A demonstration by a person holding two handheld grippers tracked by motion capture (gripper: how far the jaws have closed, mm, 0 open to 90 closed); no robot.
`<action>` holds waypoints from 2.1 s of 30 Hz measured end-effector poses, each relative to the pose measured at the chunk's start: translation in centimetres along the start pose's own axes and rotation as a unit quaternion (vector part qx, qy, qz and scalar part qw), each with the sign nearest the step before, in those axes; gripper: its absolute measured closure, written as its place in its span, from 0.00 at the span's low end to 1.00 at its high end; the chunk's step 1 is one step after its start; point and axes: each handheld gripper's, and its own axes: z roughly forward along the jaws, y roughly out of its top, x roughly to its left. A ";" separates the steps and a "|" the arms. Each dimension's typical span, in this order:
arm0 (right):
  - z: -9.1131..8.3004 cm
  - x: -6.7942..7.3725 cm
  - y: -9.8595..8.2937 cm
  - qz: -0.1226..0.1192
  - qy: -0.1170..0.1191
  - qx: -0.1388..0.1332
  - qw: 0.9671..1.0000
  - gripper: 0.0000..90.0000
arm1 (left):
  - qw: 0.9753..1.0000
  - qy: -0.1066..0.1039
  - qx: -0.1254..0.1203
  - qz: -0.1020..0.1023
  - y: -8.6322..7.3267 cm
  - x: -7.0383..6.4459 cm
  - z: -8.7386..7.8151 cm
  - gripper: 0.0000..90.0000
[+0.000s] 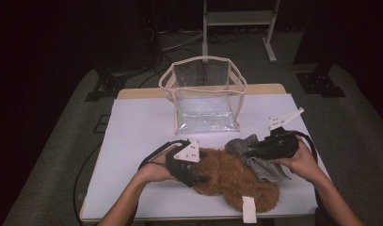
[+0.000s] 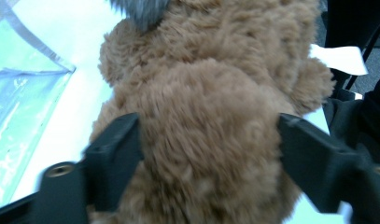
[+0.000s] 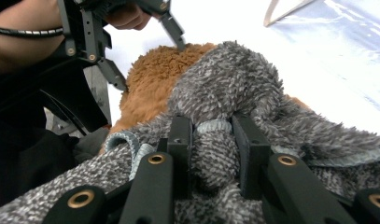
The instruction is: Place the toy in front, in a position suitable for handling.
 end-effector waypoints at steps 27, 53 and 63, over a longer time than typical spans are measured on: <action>3.3 0.2 2.4 -0.021 -0.010 -0.041 0.999 0.77 | 0.987 0.130 0.096 0.030 -1.2 -0.5 -4.6 0.44; 8.3 2.3 2.7 -0.042 0.017 -0.005 0.999 0.78 | 0.998 0.055 0.008 -0.041 -3.7 -1.9 -6.8 0.33; 6.5 2.8 2.8 -0.052 0.003 -0.010 0.999 0.77 | 0.998 0.050 0.014 -0.043 -3.6 -1.9 -5.6 0.42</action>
